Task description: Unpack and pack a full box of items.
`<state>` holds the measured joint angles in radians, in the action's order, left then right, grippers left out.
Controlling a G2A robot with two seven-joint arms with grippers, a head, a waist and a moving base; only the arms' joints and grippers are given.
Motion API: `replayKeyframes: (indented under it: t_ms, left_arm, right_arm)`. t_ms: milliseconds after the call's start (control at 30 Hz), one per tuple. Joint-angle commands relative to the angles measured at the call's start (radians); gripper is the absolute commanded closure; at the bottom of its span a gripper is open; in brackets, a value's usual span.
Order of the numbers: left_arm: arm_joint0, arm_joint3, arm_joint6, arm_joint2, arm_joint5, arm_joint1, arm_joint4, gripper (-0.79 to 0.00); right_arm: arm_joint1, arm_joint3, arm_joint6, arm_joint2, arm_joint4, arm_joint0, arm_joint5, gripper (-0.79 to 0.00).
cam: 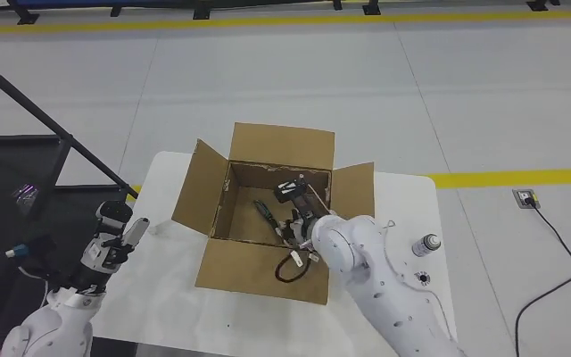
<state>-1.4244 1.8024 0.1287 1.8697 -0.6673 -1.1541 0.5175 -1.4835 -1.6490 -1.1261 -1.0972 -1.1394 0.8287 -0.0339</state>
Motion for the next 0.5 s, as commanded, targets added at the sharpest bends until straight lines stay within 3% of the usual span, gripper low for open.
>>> replayKeyframes:
  t_ms: [0, 133, 267, 300, 400, 467]
  left_arm:
    - [0.004, 0.002, 0.005, -0.007, 0.001, 0.001, 0.002, -0.785]
    - [0.007, 0.004, 0.007, -0.014, 0.001, 0.003, 0.005, -0.785]
    - [0.007, 0.002, 0.006, -0.017, -0.002, 0.004, 0.002, -0.785]
    - [0.008, 0.0, 0.006, -0.018, -0.001, 0.005, 0.001, -0.785]
    - [0.012, -0.002, 0.005, -0.024, -0.001, 0.006, -0.002, -0.785]
    - [0.016, -0.006, 0.002, -0.027, -0.003, 0.006, -0.005, -0.785]
  right_arm:
    - [0.021, -0.358, -0.03, -0.104, -0.021, 0.151, 0.04, -0.314]
    - [0.042, -0.524, 0.008, -0.274, -0.046, 0.292, 0.032, -0.332]
    - [0.057, -0.599, 0.023, -0.463, -0.031, 0.396, 0.004, -0.366]
    - [0.06, -0.602, 0.019, -0.504, -0.028, 0.416, -0.001, -0.403]
    - [0.069, -0.576, -0.019, -0.61, -0.036, 0.459, -0.015, -0.767]
    - [0.076, -0.534, -0.067, -0.668, -0.029, 0.472, -0.012, -0.785]
